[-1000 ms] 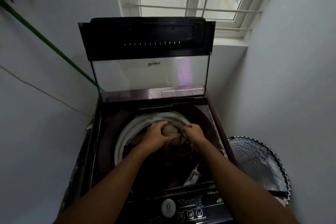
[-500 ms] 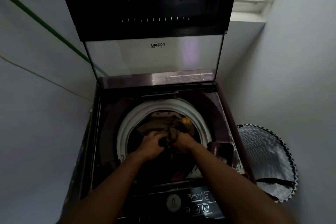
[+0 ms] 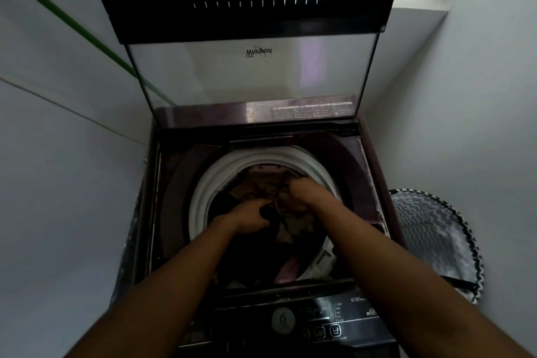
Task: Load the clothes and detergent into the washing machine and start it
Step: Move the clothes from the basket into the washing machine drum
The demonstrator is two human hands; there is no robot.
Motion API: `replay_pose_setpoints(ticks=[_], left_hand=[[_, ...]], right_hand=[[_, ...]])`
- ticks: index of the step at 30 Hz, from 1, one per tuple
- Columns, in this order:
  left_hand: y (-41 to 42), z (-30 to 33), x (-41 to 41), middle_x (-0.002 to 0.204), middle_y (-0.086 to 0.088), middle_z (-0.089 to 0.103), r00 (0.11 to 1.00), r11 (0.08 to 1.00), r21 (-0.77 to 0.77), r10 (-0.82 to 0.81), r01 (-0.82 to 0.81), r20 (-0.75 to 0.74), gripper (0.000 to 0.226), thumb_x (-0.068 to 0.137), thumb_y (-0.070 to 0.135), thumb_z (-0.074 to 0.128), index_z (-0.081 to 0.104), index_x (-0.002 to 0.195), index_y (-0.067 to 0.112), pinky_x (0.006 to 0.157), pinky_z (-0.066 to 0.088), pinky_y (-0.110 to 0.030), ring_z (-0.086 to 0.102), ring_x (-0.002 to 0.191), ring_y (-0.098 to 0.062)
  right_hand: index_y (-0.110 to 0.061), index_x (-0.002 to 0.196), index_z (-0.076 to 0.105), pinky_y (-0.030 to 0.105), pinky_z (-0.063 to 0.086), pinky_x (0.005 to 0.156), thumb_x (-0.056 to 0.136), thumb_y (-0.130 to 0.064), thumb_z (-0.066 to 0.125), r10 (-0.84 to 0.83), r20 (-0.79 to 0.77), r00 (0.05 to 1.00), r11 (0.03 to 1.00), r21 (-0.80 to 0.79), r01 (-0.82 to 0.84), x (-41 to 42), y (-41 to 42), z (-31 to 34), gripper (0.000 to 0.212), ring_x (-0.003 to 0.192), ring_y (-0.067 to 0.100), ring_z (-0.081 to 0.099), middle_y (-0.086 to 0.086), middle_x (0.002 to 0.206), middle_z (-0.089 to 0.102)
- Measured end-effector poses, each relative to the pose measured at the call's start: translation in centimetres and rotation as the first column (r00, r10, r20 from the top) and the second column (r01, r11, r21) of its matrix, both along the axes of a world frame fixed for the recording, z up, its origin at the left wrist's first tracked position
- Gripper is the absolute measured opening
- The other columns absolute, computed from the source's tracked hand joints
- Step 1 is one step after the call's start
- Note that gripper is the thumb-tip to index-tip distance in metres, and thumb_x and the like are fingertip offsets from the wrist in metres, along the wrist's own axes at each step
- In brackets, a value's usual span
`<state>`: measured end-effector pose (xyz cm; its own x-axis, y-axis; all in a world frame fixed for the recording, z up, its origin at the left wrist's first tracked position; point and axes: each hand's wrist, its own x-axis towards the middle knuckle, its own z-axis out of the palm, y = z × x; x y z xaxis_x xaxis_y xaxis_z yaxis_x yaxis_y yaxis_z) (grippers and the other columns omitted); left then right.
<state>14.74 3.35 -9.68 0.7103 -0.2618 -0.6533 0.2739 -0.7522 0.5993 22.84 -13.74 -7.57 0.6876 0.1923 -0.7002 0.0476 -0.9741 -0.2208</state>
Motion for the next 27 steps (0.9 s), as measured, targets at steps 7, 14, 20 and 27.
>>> replay_pose_setpoints(ticks=[7, 14, 20, 27], left_hand=[[2.5, 2.6, 1.7, 0.122, -0.009, 0.057, 0.892, 0.959, 0.186, 0.112, -0.212, 0.439, 0.031, 0.086, 0.023, 0.065, 0.067, 0.117, 0.023, 0.094, 0.048, -0.037, 0.055, 0.114, -0.028], [2.2, 1.7, -0.5, 0.142, -0.006, 0.05, 0.988, 0.985, 0.145, -0.106, 0.09, 0.111, 0.071, 0.074, 0.02, 0.083, 0.054, 0.139, 0.022, 0.108, 0.041, -0.034, 0.047, 0.132, -0.025], [0.9, -0.4, -1.3, 0.15, -0.004, 0.037, 0.96, 0.923, 0.361, -0.21, 0.132, 0.184, 0.073, 0.083, 0.047, 0.068, 0.037, 0.147, 0.029, 0.109, 0.034, -0.046, 0.038, 0.137, -0.028], [0.3, 1.0, 0.5, 0.142, -0.008, 0.041, 0.978, 0.962, 0.255, 0.043, -0.095, 0.203, 0.06, 0.079, 0.04, 0.065, 0.048, 0.135, 0.027, 0.112, 0.029, -0.045, 0.034, 0.135, -0.031]], right_hand=[[-0.013, 0.13, 0.059, 0.043, 0.051, 0.097, 0.089, -0.034, 0.057, 0.257, 0.176, 0.95, 0.964, 0.028, -0.266, 1.4, 3.5, 0.2, 0.046, 0.116, 0.036, 0.059, 0.018, 0.128, 0.059], [-0.003, 0.148, 0.041, 0.037, 0.023, 0.118, 0.096, -0.023, 0.06, 0.303, -0.078, 0.95, 0.951, -0.039, -0.306, -1.6, 0.8, -5.4, 0.058, 0.142, 0.035, 0.034, 0.02, 0.155, 0.036], [-0.002, 0.149, 0.036, 0.038, 0.027, 0.118, 0.102, -0.017, 0.041, 0.38, -0.002, 0.925, 0.918, -0.125, -0.377, -1.4, -0.2, -6.1, 0.05, 0.144, 0.032, 0.031, 0.018, 0.156, 0.034], [-0.005, 0.142, 0.048, 0.041, 0.035, 0.113, 0.099, -0.024, 0.054, 0.322, -0.034, 0.946, 0.943, -0.082, -0.324, 0.2, 1.6, -1.5, 0.048, 0.134, 0.034, 0.045, 0.017, 0.147, 0.047]])
